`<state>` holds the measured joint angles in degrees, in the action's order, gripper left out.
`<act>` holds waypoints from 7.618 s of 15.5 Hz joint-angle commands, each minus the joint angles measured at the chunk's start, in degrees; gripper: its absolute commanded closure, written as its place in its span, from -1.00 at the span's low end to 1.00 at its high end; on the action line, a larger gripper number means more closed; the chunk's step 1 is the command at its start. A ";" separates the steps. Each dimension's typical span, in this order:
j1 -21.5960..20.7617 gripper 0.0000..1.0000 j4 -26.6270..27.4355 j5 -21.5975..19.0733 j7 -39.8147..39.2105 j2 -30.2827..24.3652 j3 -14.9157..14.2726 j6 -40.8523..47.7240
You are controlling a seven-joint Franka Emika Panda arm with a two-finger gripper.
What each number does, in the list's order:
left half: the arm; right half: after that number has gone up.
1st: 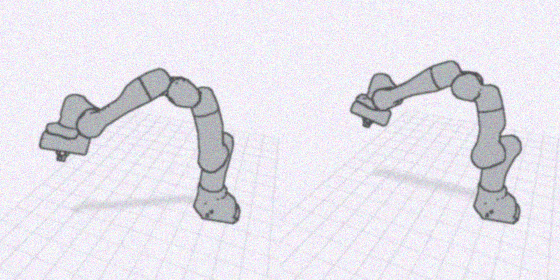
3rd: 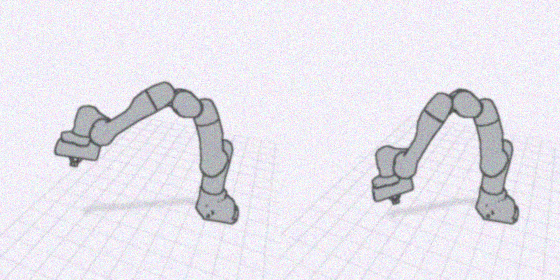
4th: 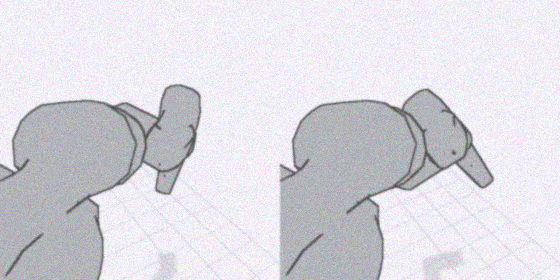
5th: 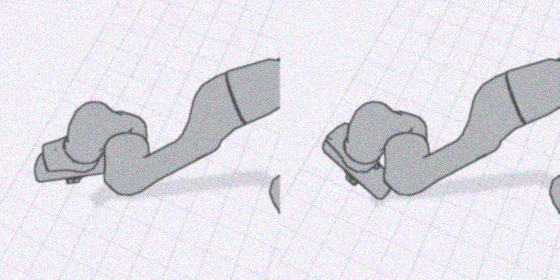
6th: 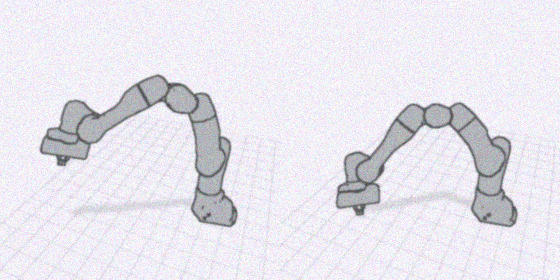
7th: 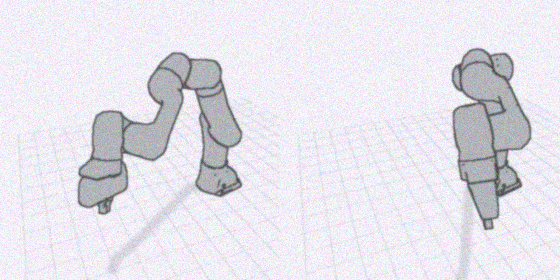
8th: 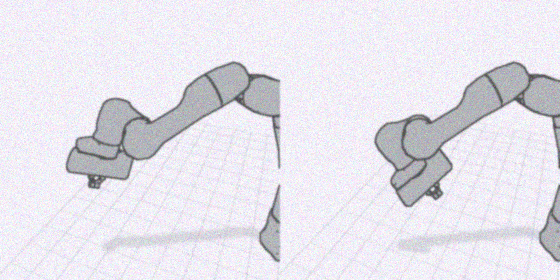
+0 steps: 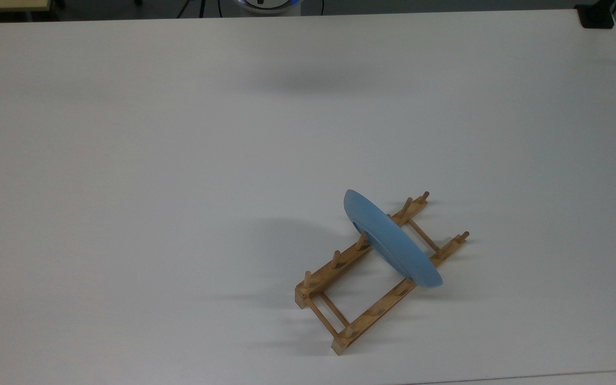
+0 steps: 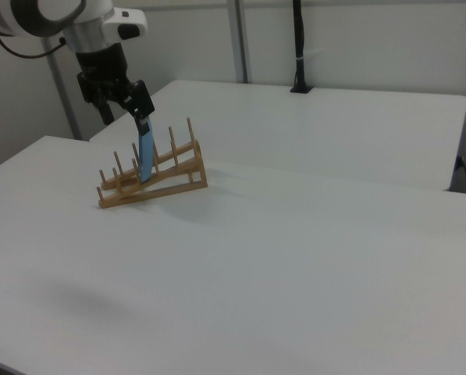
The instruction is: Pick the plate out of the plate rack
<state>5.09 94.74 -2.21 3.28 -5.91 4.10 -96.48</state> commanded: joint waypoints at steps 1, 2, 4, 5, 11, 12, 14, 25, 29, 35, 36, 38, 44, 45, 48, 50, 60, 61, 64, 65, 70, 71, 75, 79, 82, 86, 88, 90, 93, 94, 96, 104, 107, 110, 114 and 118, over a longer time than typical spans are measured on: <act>-0.25 -1.00 0.62 -1.75 -0.91 -0.50 -0.33 -0.37; -0.25 -1.00 0.62 -1.75 -1.00 -0.50 -0.33 -0.37; -0.25 -1.00 0.62 -1.75 -1.70 -0.42 -0.33 -0.29; -0.25 -1.00 0.70 -1.75 -2.31 -0.33 -0.33 -0.37; 0.01 -1.00 0.62 -0.61 -19.81 1.69 0.02 -0.72; -0.25 -1.00 -0.25 0.44 -19.63 3.09 0.20 -1.60; -0.78 -1.00 -2.72 1.59 -16.23 5.29 0.55 -5.36; -13.78 -1.00 -6.14 15.48 7.86 18.20 0.73 -31.48; -16.60 -0.95 -8.00 21.96 20.67 23.13 0.73 -39.37; -18.45 -0.94 -8.00 38.67 38.10 29.20 0.82 -46.78; -18.53 -0.94 -8.00 39.55 38.98 29.81 0.82 -46.78; -18.88 -0.81 -8.00 40.18 39.17 30.34 0.82 -46.87; -18.89 0.67 -8.00 40.09 40.22 30.52 0.82 -48.45; -18.89 0.81 -8.00 40.09 40.22 30.52 0.82 -48.54; -18.62 1.00 -8.00 40.18 40.13 30.35 0.82 -48.54; -18.45 1.00 -8.00 40.09 40.05 30.00 0.82 -48.63; -15.20 1.00 -5.54 33.68 38.91 21.04 1.26 -43.64; -14.50 1.00 -5.10 31.58 38.12 20.07 1.26 -41.27; -12.40 1.00 -5.09 17.55 27.79 16.91 1.26 -30.04; -10.99 1.00 -5.53 11.76 21.74 15.94 1.26 -25.03; -2.38 1.00 -5.71 -4.46 -3.50 11.63 1.08 -4.10; -0.88 1.00 -5.54 -5.52 -7.29 11.63 0.73 -0.59; 7.20 1.00 -2.30 -9.38 -23.55 12.41 0.55 5.25; 11.87 1.00 0.79 -11.85 -30.26 15.74 0.47 4.20; 12.67 1.00 4.73 -11.24 -30.35 17.42 0.47 -1.58; 12.84 1.00 10.54 -9.92 -30.36 20.40 0.38 -13.01; 13.98 1.00 10.55 -9.13 -30.44 22.51 0.29 -15.22; 14.95 1.00 10.55 -7.73 -30.53 23.57 0.29 -16.10; 15.74 1.00 10.55 -7.02 -31.85 24.89 0.29 -17.25; 15.74 0.79 10.46 -7.02 -31.85 25.07 0.29 -17.34; 16.44 -0.42 10.46 -7.02 -31.76 25.07 0.29 -17.25; 16.18 -1.00 7.04 -7.72 -24.75 18.59 0.38 -13.57; 13.56 -1.00 3.18 -7.55 -13.26 13.66 0.47 -6.90; 9.16 -1.00 1.68 -6.93 -1.56 9.53 0.03 -3.72; 3.46 -1.00 -1.74 -6.67 9.27 5.39 -2.77 4.52; -4.99 -1.00 -4.39 -5.97 10.34 3.19 -10.34 11.32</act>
<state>5.77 91.59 -9.89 12.06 -1.36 -0.80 -88.35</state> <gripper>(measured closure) 0.000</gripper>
